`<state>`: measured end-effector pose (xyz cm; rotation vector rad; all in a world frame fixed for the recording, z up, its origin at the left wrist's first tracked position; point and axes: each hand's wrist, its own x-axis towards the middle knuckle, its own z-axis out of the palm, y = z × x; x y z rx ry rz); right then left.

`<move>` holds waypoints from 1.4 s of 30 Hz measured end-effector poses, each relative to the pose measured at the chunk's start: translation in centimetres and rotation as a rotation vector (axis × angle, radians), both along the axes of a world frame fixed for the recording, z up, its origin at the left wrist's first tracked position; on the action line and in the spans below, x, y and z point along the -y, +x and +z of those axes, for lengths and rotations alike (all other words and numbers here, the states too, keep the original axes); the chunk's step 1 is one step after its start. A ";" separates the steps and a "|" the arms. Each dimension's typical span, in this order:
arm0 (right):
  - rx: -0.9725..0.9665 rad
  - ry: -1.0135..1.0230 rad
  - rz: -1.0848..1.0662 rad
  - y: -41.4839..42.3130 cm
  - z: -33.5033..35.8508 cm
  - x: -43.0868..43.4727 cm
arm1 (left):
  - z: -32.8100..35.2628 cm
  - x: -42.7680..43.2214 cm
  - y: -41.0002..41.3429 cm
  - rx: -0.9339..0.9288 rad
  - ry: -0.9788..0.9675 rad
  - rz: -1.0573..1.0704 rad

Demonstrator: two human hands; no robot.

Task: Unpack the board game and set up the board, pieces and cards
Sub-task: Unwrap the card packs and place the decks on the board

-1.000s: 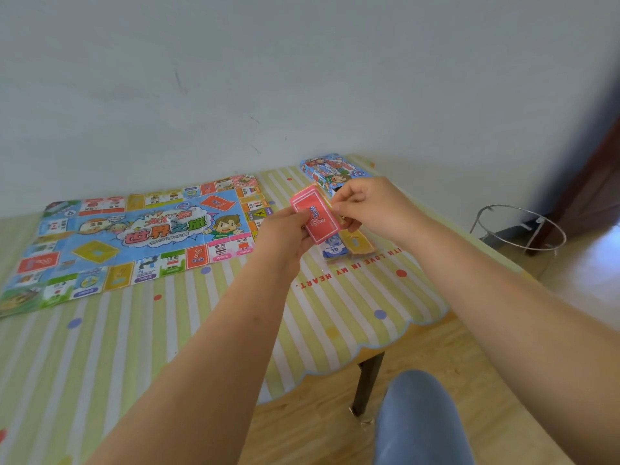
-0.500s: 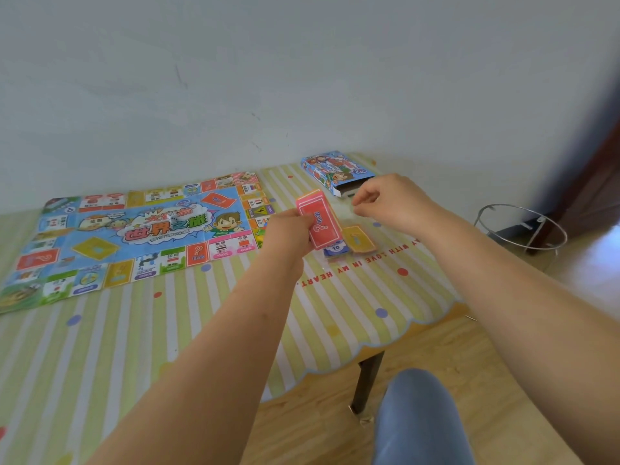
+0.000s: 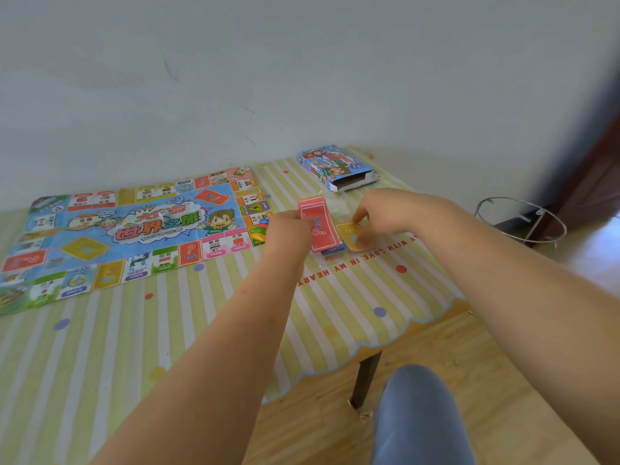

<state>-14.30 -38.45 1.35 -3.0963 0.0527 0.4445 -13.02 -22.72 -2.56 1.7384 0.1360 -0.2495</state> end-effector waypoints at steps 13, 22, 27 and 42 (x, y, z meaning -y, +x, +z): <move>-0.054 0.032 -0.021 0.8 0.6 -0.1 | -0.1 0.0 -0.3 0.037 0.057 -0.004; -0.075 0.053 -0.027 0.9 0.7 -0.3 | -0.1 0.0 -0.4 0.026 0.037 0.004; -0.063 0.089 -0.029 0.7 0.5 -0.1 | 0.0 0.0 -0.4 0.030 0.040 0.007; -0.064 0.289 -0.081 0.8 0.3 0.6 | 0.4 0.1 -0.8 0.046 0.092 -0.011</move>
